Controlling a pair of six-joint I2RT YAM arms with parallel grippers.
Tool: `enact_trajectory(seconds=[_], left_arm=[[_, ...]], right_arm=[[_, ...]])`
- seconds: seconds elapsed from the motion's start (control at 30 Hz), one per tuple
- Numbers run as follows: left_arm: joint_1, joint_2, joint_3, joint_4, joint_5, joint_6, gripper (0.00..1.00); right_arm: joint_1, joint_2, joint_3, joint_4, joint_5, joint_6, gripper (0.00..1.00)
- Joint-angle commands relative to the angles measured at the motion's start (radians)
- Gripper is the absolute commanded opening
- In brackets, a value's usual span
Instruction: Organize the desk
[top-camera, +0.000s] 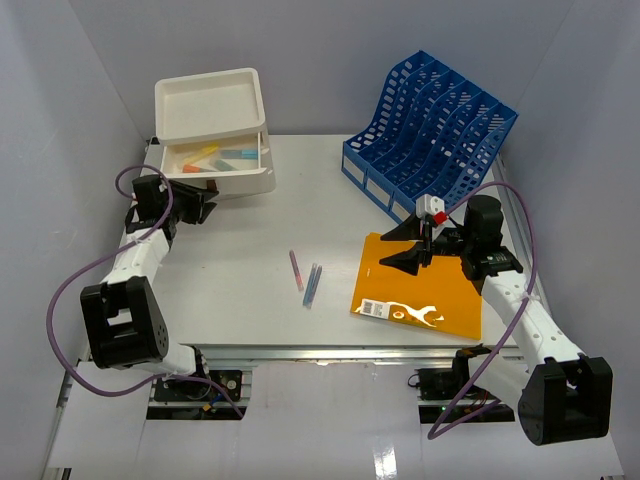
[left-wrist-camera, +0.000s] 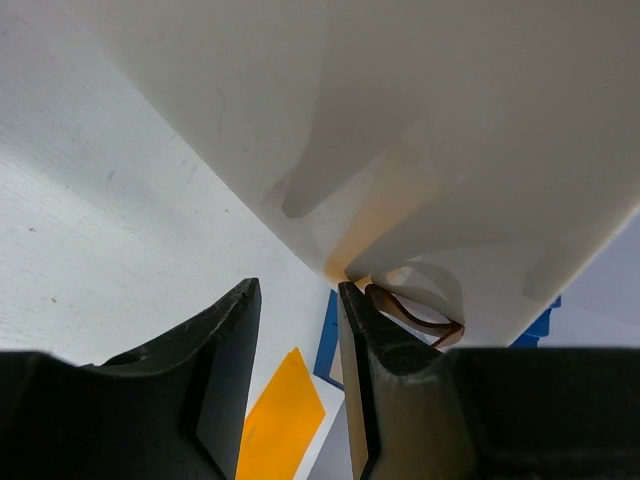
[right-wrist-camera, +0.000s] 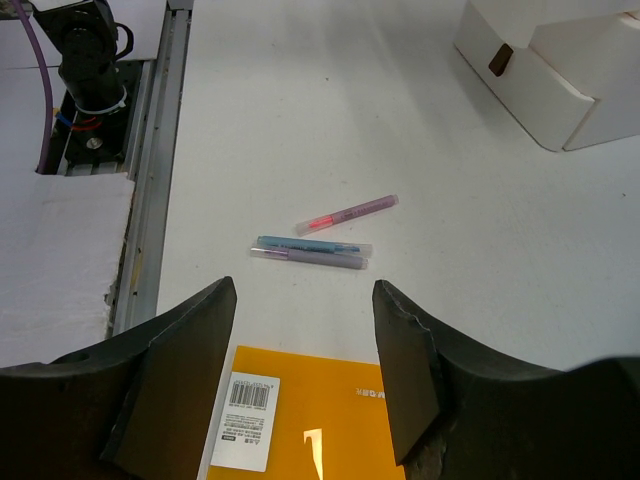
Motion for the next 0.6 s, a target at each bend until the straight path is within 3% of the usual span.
enact_trajectory(seconds=[0.0,0.2,0.57], left_arm=[[0.007,0.007,0.119,0.148,-0.005,-0.049,0.48],[0.007,0.026,0.098,0.218,0.067,-0.075,0.48],[0.007,-0.067,-0.066,0.294,0.135,-0.075,0.59]], right_arm=[[-0.005,-0.01,-0.011,0.035,-0.01,0.01,0.64],[-0.005,-0.008,-0.011,0.035,-0.002,0.008,0.64],[-0.006,-0.01,-0.011,0.035,-0.005,0.01,0.64]])
